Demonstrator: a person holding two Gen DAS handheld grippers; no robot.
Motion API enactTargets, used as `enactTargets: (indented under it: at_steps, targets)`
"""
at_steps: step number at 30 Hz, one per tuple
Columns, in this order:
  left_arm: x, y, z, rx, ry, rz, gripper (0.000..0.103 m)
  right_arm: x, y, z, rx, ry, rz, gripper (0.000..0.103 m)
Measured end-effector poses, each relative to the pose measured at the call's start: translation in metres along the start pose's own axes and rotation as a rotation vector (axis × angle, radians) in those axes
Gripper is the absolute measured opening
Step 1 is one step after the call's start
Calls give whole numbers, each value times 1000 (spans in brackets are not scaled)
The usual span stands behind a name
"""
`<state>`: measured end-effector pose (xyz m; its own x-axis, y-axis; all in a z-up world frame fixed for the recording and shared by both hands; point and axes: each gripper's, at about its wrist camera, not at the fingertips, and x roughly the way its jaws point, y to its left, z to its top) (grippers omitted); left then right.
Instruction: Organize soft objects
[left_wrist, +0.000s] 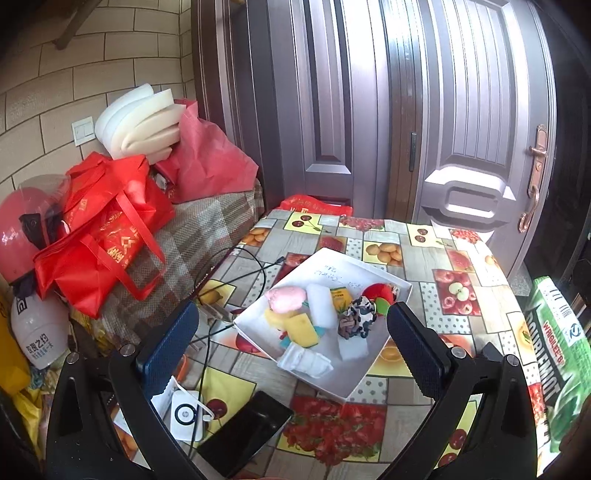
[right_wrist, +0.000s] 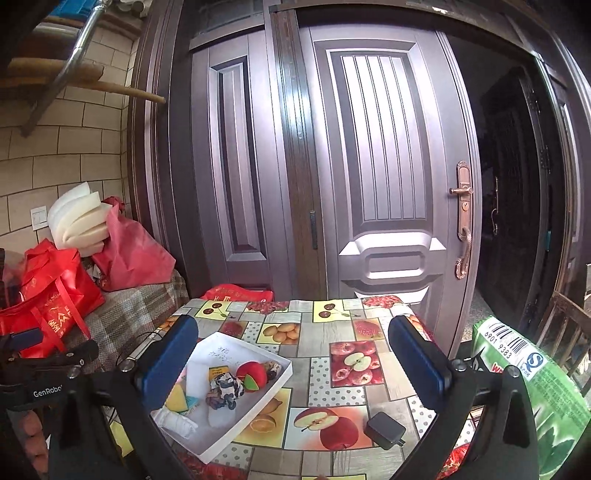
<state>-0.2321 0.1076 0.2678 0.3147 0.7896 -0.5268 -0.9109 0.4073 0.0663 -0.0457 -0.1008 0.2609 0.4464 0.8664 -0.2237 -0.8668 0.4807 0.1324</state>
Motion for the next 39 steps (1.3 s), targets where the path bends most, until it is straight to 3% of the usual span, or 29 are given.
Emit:
enactTargets:
  at_steps: [10, 18, 39]
  targets:
    - [-16, -20, -16, 10, 15, -8, 103, -14, -26, -16, 66, 46, -38, 103]
    - [-13, -15, -20, -12, 53, -20, 103, -17, -23, -17, 54, 52, -16, 103]
    - [-7, -14, -20, -4, 64, -58, 103, -20, -24, -19, 55, 60, -47, 103]
